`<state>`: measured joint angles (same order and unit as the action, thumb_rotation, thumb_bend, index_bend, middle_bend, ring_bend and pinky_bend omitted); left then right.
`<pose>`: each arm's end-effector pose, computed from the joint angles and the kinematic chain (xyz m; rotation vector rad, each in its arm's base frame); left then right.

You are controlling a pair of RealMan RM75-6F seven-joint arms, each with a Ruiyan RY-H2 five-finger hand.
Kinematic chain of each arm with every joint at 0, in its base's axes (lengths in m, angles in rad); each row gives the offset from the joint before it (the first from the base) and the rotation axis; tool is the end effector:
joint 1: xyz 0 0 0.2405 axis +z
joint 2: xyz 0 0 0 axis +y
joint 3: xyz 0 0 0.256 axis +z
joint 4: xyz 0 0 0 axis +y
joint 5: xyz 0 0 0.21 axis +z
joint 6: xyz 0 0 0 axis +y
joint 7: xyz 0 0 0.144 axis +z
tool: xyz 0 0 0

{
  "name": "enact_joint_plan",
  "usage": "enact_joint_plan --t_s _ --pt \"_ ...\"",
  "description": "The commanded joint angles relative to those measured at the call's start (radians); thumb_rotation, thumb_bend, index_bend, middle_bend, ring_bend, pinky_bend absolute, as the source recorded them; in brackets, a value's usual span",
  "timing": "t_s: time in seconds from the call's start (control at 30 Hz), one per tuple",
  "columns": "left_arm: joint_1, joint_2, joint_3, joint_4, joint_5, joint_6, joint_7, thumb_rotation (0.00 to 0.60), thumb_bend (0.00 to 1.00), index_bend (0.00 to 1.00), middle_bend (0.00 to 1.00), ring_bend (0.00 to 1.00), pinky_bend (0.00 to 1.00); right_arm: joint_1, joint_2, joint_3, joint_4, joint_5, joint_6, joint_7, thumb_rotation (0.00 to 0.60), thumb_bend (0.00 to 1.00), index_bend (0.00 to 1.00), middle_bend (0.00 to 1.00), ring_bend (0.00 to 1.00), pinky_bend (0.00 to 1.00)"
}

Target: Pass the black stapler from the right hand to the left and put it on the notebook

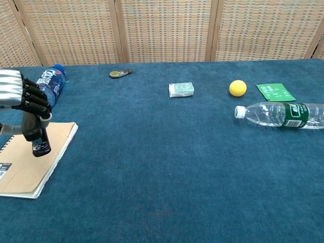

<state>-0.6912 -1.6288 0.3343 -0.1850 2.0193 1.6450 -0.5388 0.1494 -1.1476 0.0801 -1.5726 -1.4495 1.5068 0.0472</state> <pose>-0.2753 0.3448 0.0803 -2.5061 0.0309 -0.8949 -0.3065 -0.2077 0.1638 1.3306 -0.8750 0.9957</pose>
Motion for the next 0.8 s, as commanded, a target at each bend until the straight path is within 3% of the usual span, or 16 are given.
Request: enact_joint_plan --t_s 0.03,0.63,0.7,0.8 --pt "0.025 -0.013 0.007 0.023 -0.012 -0.023 -0.026 0.600 0.47 0.79 0.61 0.46 0.53 -0.001 -0.006 -0.001 -0.004 0.000 -0.004 -0.012 0.600 0.00 0.00 0.00 0.00 0.00" --pt "0.053 -0.049 0.027 0.085 -0.037 -0.135 -0.059 0.600 0.47 0.77 0.58 0.46 0.52 -0.004 -0.018 0.017 0.001 0.019 -0.023 -0.044 0.600 0.00 0.00 0.00 0.00 0.00" --pt "0.057 -0.050 0.030 0.086 -0.038 -0.143 -0.060 0.600 0.47 0.70 0.56 0.46 0.51 -0.006 -0.018 0.019 -0.001 0.019 -0.023 -0.044 0.600 0.00 0.00 0.00 0.00 0.00" --pt "0.061 -0.053 0.034 0.087 -0.039 -0.152 -0.059 0.600 0.40 0.47 0.47 0.46 0.46 -0.008 -0.017 0.019 -0.004 0.016 -0.021 -0.047 0.600 0.00 0.00 0.00 0.00 0.00"
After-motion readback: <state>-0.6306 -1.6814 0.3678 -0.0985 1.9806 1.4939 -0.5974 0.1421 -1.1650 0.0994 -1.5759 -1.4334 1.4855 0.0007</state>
